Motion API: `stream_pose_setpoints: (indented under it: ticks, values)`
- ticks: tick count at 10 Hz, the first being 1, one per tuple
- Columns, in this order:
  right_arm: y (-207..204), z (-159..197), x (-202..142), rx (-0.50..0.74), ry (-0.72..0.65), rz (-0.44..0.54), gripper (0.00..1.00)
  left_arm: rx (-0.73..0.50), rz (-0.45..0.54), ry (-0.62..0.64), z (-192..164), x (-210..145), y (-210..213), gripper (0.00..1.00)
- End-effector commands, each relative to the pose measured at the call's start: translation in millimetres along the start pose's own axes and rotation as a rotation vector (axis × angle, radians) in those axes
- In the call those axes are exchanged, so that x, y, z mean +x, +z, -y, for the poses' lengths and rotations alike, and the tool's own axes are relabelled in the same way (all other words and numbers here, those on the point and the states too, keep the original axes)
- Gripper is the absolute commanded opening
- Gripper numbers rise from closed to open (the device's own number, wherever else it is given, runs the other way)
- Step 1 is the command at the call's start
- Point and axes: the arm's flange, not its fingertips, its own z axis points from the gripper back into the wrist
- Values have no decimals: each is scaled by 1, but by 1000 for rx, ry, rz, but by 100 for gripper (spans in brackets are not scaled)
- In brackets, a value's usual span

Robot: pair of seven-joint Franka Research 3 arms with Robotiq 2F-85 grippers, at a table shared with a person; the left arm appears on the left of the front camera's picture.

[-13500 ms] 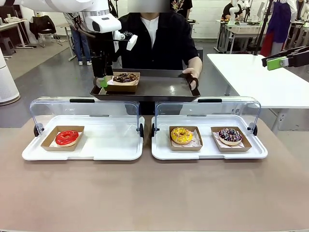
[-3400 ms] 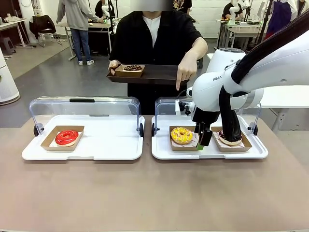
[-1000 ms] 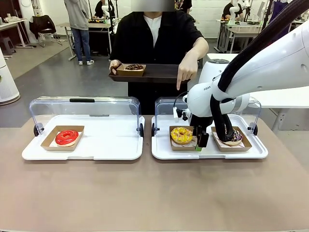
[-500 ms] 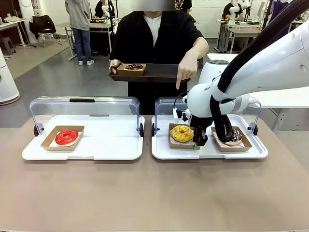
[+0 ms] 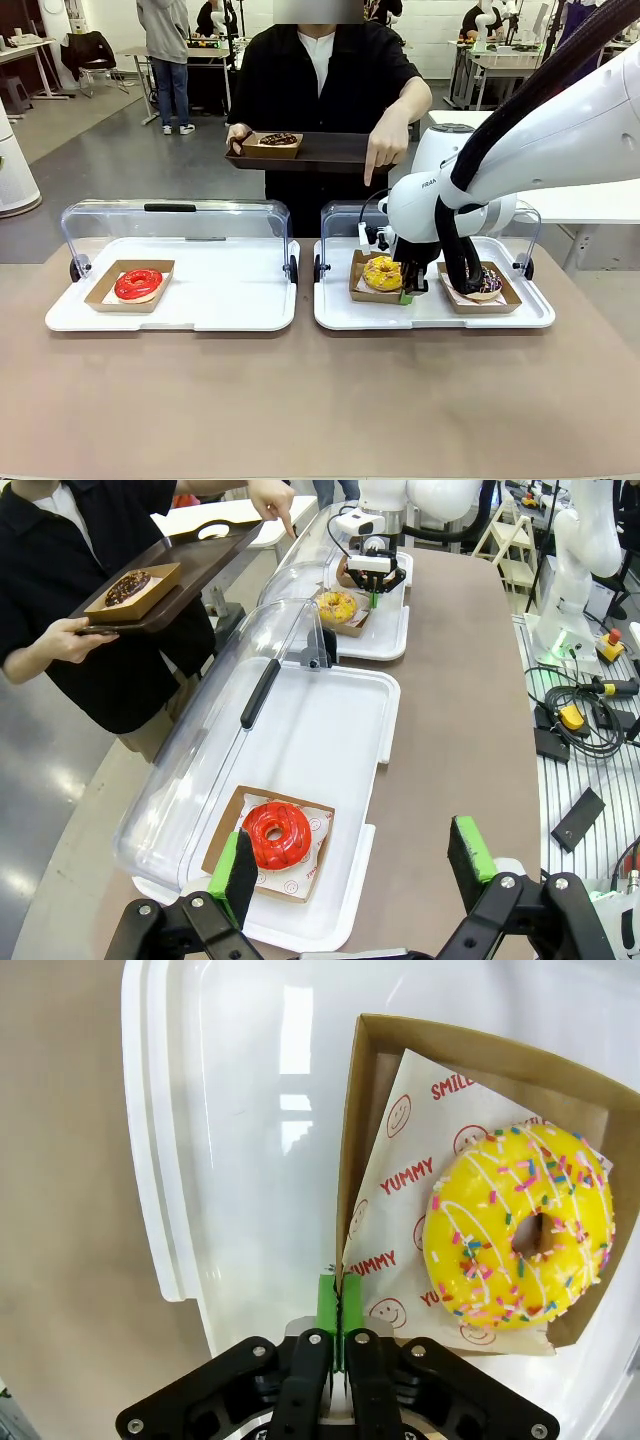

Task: Provide the desired donut to the person.
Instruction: Pick up and lift the Paper togo box containing the Donut pointed at by the person.

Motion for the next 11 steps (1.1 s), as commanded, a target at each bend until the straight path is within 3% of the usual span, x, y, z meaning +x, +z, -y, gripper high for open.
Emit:
stream_pose_setpoints:
  ticks: [1,5,11]
  values:
    - [-8,2,-5,13,23,-13,0,8,14,-8,1,0,-1,100]
    - [5,-8,-1,0,68,-50,0,8,14,-8,1,0,-1,100]
    - [113,-84,24,-19,184,-10,0,8,14,-8,1,0,-1,100]
